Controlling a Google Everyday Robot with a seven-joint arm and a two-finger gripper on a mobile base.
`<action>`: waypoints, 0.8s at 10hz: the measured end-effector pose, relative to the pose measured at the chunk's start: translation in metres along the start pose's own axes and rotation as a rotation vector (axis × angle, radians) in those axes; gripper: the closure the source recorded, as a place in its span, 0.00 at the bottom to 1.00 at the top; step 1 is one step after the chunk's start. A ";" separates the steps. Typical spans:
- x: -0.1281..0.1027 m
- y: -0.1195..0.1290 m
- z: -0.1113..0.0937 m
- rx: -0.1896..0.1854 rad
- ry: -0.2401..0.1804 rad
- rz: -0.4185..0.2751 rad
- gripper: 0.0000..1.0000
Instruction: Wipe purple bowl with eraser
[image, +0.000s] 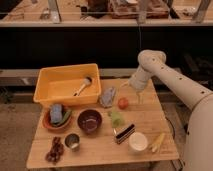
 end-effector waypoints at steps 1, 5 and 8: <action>0.000 0.000 0.000 0.001 0.000 0.000 0.20; -0.027 0.009 0.006 -0.032 0.061 0.009 0.20; -0.076 0.047 0.019 -0.101 0.172 0.027 0.20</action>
